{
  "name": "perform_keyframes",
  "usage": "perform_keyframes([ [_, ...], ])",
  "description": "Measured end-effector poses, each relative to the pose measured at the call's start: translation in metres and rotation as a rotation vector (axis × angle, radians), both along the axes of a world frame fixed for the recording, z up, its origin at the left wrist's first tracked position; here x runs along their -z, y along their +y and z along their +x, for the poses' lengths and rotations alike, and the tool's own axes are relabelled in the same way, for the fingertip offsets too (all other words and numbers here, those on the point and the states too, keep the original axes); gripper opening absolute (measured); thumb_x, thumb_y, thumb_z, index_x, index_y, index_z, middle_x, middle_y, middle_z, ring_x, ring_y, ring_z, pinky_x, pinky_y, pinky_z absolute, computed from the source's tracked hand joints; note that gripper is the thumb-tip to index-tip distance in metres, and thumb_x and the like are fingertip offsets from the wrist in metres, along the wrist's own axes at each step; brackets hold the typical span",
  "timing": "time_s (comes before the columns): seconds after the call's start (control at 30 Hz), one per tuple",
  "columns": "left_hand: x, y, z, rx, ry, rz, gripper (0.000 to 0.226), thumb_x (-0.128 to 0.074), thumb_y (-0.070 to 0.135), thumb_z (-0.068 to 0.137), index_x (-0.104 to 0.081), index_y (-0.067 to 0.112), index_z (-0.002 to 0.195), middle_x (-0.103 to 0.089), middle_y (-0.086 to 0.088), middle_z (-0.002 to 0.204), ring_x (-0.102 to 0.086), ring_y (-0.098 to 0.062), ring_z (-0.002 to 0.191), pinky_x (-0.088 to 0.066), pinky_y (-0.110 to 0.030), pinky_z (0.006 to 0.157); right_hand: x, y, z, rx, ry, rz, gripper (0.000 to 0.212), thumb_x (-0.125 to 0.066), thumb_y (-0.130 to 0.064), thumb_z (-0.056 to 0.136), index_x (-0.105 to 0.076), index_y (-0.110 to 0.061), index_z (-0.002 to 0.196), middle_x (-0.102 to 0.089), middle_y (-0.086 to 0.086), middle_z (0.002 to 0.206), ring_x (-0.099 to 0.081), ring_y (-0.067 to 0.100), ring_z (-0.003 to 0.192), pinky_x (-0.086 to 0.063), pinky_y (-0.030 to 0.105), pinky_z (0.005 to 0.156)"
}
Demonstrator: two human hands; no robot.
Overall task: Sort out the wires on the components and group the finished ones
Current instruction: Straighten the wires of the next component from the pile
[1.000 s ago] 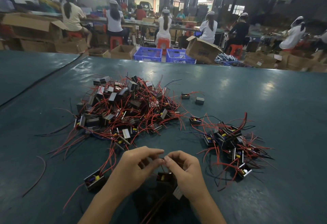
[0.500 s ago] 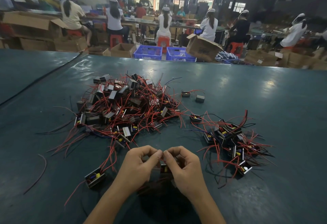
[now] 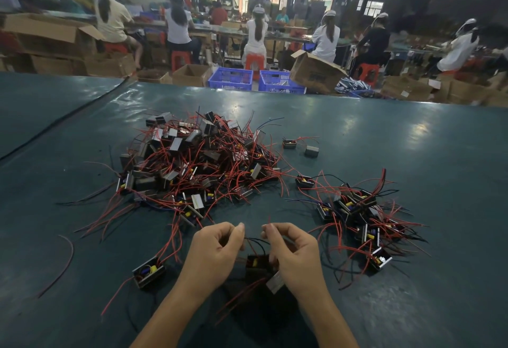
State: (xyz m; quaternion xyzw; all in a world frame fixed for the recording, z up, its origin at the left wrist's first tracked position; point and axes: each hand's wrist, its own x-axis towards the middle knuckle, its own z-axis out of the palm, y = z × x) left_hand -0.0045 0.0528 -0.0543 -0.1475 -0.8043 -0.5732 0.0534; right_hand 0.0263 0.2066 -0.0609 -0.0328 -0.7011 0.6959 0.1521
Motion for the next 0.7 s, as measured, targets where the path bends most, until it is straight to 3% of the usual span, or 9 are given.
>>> perform_keyframes([
  [0.17,-0.004,0.002,0.001,0.037,-0.05,0.092,0.054,-0.051,0.042,0.091,-0.05,0.009,0.049,-0.045,0.001,0.042,-0.041,-0.009,0.039,-0.036,-0.026,0.045,0.003,0.0,0.0,0.048,0.044,0.038,0.015,-0.059,-0.017,0.095,-0.067,-0.016,0.083,-0.07,0.003,0.07,-0.063,0.012,0.061,-0.054,0.025,0.059],
  [0.3,-0.004,-0.003,0.0,0.058,-0.025,0.07,0.06,-0.046,0.05,0.091,-0.05,0.008,0.047,-0.049,-0.001,0.043,-0.045,-0.009,0.04,-0.04,-0.025,0.048,0.003,-0.001,0.001,0.061,0.077,0.106,0.015,-0.059,-0.014,0.096,-0.066,-0.017,0.082,-0.068,0.0,0.064,-0.063,0.01,0.059,-0.051,0.018,0.062],
  [0.4,-0.003,-0.007,-0.002,0.038,0.004,0.079,0.045,-0.052,0.055,0.085,-0.062,0.017,0.062,-0.061,-0.004,0.058,-0.054,-0.011,0.049,-0.047,-0.028,0.053,0.003,-0.002,0.001,0.054,0.074,0.115,0.015,-0.061,-0.016,0.094,-0.067,-0.019,0.081,-0.068,-0.001,0.067,-0.064,0.011,0.062,-0.05,0.017,0.063],
  [0.5,-0.005,-0.011,-0.005,0.092,0.025,0.06,0.024,-0.06,0.051,0.081,-0.07,0.03,0.076,-0.068,0.001,0.068,-0.06,-0.009,0.055,-0.05,-0.022,0.055,0.003,-0.003,0.001,0.045,0.082,0.117,0.012,-0.062,-0.016,0.094,-0.068,-0.018,0.084,-0.069,0.001,0.07,-0.065,0.013,0.066,-0.051,0.019,0.066],
  [0.7,-0.009,-0.016,-0.004,0.165,0.047,0.044,0.014,-0.067,0.042,0.079,-0.075,0.032,0.083,-0.072,0.003,0.073,-0.064,-0.012,0.055,-0.055,-0.026,0.056,0.001,-0.002,0.002,0.04,0.093,0.128,0.018,-0.069,-0.012,0.089,-0.073,-0.029,0.09,-0.072,-0.001,0.081,-0.068,0.018,0.072,-0.056,0.024,0.065],
])
